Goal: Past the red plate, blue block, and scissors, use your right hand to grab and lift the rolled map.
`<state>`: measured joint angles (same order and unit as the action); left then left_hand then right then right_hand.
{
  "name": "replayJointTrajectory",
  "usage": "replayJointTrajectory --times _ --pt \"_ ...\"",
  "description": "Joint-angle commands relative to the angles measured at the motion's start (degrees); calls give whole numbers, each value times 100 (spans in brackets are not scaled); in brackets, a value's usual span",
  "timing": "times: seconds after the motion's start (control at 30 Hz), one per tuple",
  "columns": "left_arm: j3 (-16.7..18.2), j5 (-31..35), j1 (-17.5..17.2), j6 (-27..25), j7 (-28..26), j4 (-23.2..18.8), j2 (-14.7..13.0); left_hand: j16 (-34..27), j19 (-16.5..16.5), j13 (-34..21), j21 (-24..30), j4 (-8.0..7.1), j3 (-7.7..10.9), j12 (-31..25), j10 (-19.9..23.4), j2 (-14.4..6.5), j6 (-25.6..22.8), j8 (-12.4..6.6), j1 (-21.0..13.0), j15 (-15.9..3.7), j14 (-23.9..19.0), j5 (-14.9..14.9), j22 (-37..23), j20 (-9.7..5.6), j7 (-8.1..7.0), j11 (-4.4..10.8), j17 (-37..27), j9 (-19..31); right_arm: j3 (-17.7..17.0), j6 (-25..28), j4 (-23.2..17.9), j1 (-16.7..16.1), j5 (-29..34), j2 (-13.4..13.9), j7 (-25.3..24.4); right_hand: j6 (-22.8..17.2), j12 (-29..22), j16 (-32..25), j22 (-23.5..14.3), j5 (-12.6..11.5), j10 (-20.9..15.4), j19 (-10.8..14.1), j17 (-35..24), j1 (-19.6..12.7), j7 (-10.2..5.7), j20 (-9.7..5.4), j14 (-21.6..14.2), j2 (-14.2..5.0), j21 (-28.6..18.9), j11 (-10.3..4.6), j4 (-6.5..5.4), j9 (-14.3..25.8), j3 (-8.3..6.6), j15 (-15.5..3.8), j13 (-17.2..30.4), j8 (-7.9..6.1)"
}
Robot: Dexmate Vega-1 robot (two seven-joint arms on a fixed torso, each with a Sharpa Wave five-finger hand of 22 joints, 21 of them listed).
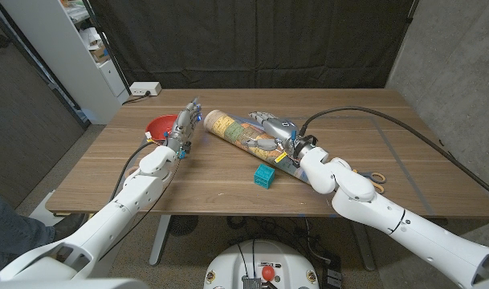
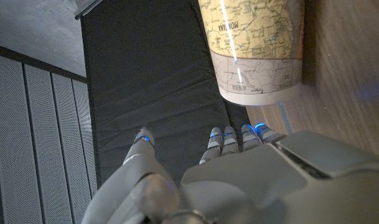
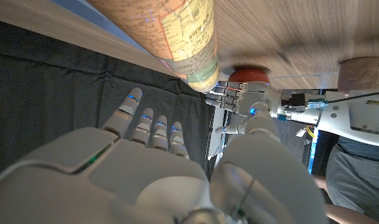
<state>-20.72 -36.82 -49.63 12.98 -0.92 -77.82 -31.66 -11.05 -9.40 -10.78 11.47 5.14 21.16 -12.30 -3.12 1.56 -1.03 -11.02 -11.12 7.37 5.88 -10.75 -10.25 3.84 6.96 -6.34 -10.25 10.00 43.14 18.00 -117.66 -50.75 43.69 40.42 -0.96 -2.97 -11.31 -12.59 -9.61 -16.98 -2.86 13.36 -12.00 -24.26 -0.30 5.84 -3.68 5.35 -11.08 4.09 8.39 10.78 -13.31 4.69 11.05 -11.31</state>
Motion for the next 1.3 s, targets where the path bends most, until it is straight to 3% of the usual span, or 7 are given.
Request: replayJointTrajectory --times 0.03,1.3 --pt "16 5 -51 -44 -48 -79 -36 12 -19 -25 -14 38 11 20 16 -50 -26 4 -2 39 9 10 -12 49 44 -33 -27 31 75 25 147 83 45 -88 88 -52 -5 23 -19 -55 28 23 0 -42 10 46 22 -25 1 20 13 31 -19 10 16 -41" --pt "24 12 -37 -88 -70 -113 -62 10 -17 -26 -11 67 3 25 11 -64 -23 14 -16 42 -2 11 -13 54 37 -39 -28 32 313 272 435 337 105 -257 370 -81 -3 9 -19 -163 47 33 -8 -122 -2 81 -22 -7 4 17 9 41 -13 21 21 -44"
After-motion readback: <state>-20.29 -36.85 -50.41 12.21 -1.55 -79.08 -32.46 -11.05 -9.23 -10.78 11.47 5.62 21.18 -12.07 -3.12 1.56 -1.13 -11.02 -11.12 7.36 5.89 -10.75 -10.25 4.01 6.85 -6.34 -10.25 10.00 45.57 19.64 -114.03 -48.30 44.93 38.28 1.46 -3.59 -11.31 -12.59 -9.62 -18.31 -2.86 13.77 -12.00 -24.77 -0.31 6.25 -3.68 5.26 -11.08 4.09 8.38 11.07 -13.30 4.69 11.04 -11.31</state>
